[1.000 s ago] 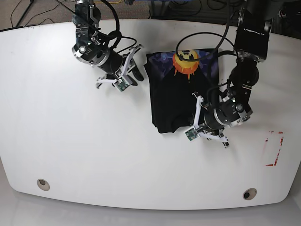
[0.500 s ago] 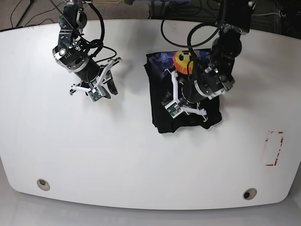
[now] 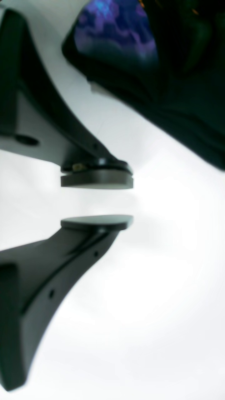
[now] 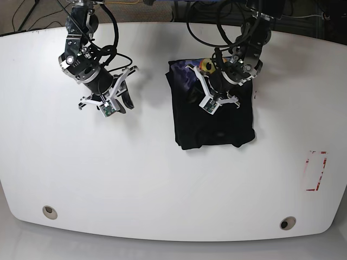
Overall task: Layout the t-shirt on the table in an organized manner, then fold the t-shirt properly
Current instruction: 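Rotate and square the bundle with both grippers, then release the right gripper, then drag the folded bundle with the left gripper to the table's edge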
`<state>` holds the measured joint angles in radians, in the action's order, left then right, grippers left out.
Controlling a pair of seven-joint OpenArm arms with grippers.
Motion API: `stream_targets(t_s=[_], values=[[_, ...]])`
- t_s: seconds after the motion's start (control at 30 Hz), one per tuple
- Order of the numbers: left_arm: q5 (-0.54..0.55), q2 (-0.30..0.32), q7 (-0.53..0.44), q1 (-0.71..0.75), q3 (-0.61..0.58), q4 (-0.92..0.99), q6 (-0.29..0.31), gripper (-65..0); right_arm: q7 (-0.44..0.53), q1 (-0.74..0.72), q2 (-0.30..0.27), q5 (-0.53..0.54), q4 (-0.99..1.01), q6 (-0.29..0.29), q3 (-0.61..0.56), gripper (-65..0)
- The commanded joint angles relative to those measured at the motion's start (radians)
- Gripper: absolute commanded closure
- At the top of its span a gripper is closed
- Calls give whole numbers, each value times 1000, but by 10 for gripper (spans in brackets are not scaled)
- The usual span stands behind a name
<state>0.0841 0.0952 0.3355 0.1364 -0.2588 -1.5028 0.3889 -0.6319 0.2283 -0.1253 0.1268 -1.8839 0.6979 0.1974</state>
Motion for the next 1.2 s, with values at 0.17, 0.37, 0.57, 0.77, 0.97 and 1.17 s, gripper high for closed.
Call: stream_targets(t_s=[0.17,0.37,0.57,0.77,0.97,1.17], values=[[-10,10,24,-8,92,124,17,-114,27,-10,0,14,-19,-1,0,-136],[-7,117,26,6,118,156,115,-114,27,-8,2,14,-23,-1,1,-135],[-5,265,26,47,164,161,196,-114,27,-2,-3,14,-26,-1,3,-133],[-5,375,26,76,258,164,279,-114,27,0,-4,14,-27,-1,3,-133],[-7,449,26,93,339,166,309,-114,27,0,-4,14,-26,0,3,-132],[-13,495,26,93,401,204,309,-114,27,0,3,14,-26,0,3,-132]])
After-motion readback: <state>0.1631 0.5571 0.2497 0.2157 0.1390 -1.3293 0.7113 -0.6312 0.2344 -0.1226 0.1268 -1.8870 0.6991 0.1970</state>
